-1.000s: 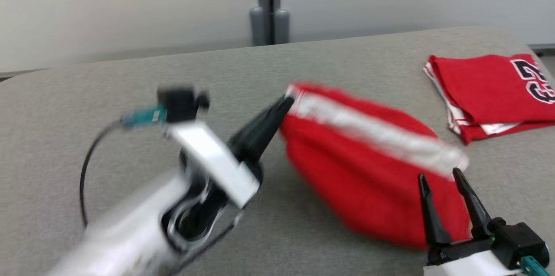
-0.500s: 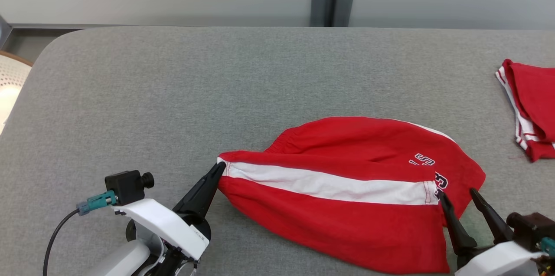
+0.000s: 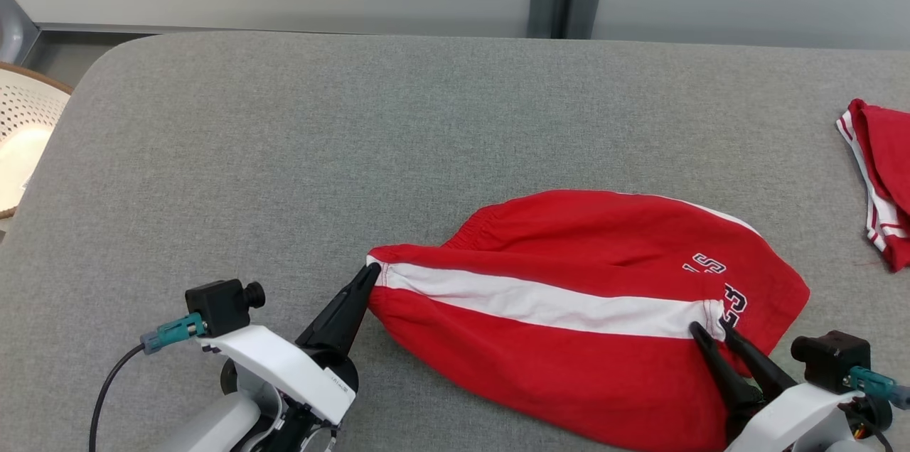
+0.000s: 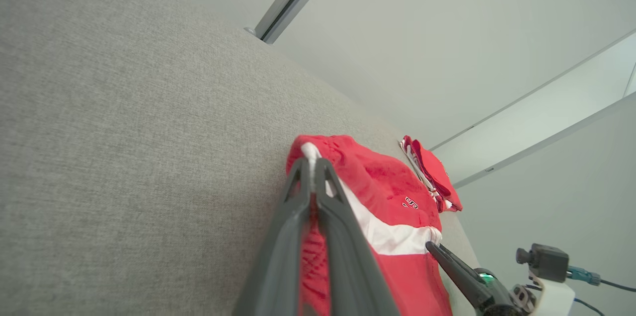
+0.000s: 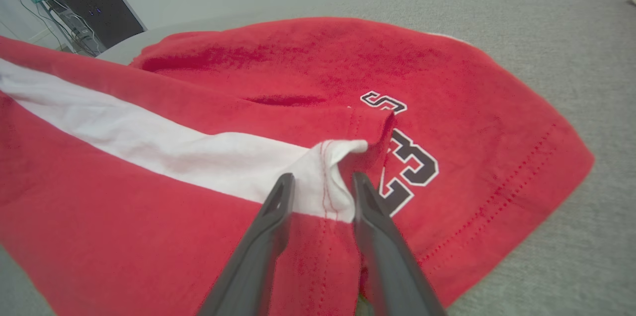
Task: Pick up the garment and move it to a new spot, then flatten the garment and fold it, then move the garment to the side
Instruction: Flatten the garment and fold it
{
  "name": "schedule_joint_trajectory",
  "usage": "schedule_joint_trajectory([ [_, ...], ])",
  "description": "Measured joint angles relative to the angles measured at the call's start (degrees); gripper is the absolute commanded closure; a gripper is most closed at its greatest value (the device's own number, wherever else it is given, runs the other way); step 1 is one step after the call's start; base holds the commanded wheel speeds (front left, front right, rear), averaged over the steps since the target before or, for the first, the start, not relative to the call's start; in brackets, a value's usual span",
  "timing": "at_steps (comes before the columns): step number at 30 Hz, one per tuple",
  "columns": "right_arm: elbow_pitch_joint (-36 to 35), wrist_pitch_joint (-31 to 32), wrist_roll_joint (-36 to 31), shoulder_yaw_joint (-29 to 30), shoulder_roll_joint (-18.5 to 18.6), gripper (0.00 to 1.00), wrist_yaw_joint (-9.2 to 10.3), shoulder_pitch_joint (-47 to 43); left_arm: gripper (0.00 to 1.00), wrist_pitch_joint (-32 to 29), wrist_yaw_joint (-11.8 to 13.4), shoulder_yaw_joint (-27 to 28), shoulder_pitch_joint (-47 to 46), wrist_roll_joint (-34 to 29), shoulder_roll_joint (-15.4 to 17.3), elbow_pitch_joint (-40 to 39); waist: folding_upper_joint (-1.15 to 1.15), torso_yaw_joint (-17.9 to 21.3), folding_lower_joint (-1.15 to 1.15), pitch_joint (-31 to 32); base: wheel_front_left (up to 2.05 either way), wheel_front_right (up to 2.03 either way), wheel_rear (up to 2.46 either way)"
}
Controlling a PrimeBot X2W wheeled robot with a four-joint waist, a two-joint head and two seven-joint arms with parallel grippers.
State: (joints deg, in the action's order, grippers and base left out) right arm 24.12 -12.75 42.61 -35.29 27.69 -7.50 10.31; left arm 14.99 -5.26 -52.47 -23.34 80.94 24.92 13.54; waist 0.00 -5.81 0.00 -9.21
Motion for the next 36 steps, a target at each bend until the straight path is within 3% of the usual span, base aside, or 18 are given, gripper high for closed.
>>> schedule_joint_trajectory([
  [3, 1.3, -0.6, 1.0, -1.8, 0.0, 0.78, 0.0, 1.1, 1.0, 0.0, -0.3, 0.1, 0.2, 0.0, 0.0, 0.4, 0.0, 0.1, 0.0, 0.1, 0.0, 0.0, 0.0],
  [4, 1.7, -0.8, 1.3, -2.3, 0.1, 1.0, 0.0, 1.5, 1.0, 0.0, -0.3, 0.2, 0.2, 0.0, 0.0, 0.5, 0.0, 0.2, 0.0, 0.1, 0.0, 0.0, 0.0],
  [10, 1.4, -1.9, 3.5, -2.6, 0.5, 1.0, 0.0, 3.8, 1.0, 0.0, -0.7, 0.5, -0.1, -0.4, 0.2, 1.3, 0.0, 0.5, 0.0, 0.5, 0.0, 0.0, 0.0],
  [19, -9.1, -2.2, 14.2, 9.7, 2.9, 1.0, 0.0, 10.9, 1.0, -4.7, -1.6, 3.4, -12.4, 0.6, -0.8, -0.5, 0.0, 3.5, 0.0, 0.8, 0.0, 0.0, 0.0],
  [23, -10.0, -2.0, 16.4, 9.4, 5.7, 1.0, 0.01, 22.2, 1.0, -7.8, -1.7, 4.8, -24.0, -0.5, -3.1, 2.8, 0.0, 5.2, 0.0, -1.1, 0.0, 0.0, 0.0],
  [28, -8.1, -1.5, 19.0, 8.6, 6.3, 1.0, 0.01, 39.9, 1.0, -8.9, -1.8, 6.3, -39.6, -3.4, -7.7, 9.6, 0.0, 7.7, 0.0, -5.1, 0.0, 0.0, 0.0],
  [33, -6.5, -2.0, 19.8, 8.6, 7.3, 1.0, 0.01, 52.7, 1.0, -4.7, -2.1, 7.3, -51.5, -6.6, -10.0, 12.7, 0.0, 10.0, -0.01, -9.0, 0.0, 0.0, 0.0],
  [36, -6.7, -2.1, 19.9, 9.0, 8.9, 1.0, 0.01, 55.7, 1.0, -1.8, -2.1, 8.0, -53.6, -6.7, -10.3, 11.6, 0.0, 10.8, 0.0, -10.5, 0.0, 0.0, 0.0],
])
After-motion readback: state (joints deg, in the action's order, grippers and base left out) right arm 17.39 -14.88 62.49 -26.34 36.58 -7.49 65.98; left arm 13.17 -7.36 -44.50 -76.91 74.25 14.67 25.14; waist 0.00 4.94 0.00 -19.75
